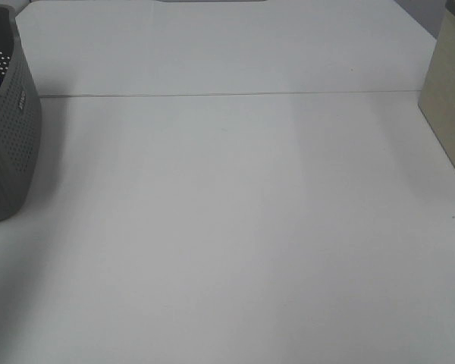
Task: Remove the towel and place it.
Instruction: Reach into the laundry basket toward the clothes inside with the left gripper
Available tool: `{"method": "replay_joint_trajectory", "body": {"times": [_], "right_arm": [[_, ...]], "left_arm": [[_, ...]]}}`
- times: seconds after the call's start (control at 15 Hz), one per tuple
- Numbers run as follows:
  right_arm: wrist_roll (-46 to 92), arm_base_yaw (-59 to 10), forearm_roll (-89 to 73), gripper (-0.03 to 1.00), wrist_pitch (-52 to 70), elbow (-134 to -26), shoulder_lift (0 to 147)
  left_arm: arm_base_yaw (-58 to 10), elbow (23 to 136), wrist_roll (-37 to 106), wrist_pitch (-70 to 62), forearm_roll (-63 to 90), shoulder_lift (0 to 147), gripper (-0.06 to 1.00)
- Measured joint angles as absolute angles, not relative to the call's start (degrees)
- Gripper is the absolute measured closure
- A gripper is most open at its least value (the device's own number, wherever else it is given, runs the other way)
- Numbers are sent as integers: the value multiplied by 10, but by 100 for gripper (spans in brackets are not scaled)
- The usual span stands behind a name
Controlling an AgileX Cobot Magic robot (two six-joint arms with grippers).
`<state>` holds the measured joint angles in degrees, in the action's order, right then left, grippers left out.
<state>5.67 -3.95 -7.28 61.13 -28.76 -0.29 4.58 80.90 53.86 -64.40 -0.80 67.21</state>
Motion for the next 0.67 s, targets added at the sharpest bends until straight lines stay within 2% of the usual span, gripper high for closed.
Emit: {"method": "replay_joint_trajectory", "body": {"times": [0.27, 0.53, 0.67], "right_arm": [[57, -40, -73, 20, 611, -288, -3], [57, -40, -73, 20, 611, -288, -3], [57, -40, -73, 20, 611, -288, -3]], "left_arm": [[46, 901, 599, -637, -58, 803, -4], [46, 910, 605, -612, -235, 903, -4], [49, 910, 605, -576, -269, 944, -4]]}}
